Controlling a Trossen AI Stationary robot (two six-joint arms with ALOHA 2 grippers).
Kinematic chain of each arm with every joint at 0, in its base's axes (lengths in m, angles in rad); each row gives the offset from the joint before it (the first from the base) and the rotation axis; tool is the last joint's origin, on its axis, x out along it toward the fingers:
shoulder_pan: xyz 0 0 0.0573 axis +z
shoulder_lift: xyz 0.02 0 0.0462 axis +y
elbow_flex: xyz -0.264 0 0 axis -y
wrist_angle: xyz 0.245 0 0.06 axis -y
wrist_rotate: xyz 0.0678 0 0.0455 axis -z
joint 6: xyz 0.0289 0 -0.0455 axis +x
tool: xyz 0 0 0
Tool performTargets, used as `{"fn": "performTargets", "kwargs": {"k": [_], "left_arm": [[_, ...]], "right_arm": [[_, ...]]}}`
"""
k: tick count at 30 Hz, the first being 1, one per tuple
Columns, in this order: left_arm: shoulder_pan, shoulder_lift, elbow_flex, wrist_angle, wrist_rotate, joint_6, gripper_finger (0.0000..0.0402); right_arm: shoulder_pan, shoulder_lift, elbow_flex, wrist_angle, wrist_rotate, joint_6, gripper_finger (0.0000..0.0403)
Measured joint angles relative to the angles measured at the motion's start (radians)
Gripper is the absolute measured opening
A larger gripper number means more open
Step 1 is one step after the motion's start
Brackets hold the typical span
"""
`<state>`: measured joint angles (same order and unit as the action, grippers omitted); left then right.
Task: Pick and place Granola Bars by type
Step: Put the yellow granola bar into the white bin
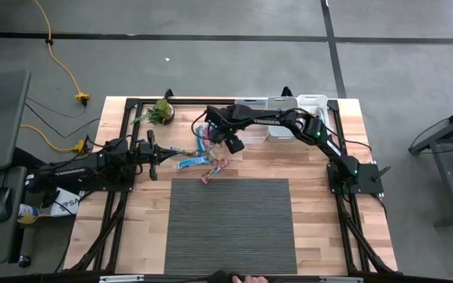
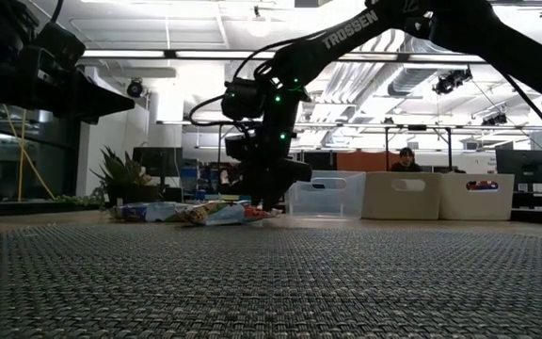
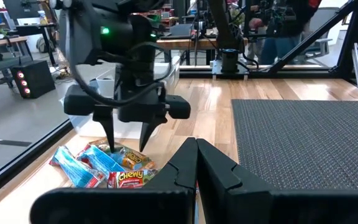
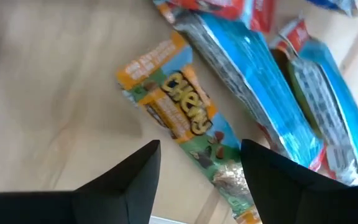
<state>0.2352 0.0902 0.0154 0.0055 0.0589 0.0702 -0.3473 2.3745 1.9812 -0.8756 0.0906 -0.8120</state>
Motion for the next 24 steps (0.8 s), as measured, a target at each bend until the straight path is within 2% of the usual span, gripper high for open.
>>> {"fn": "performTargets", "kwargs": {"k": [9,24], "left_arm": [[0.0,0.0,0.0,0.0,0.0,0.0,0.0001],[0.0,0.0,0.0,0.0,0.0,0.0,0.0001]], "right_arm": [[-0.038,-0.001,0.015,-0.037,-0.09,0.064,0.0209],[-0.044,-0.002,0.015,-0.105,-0.101,0.07,0.02]]}}
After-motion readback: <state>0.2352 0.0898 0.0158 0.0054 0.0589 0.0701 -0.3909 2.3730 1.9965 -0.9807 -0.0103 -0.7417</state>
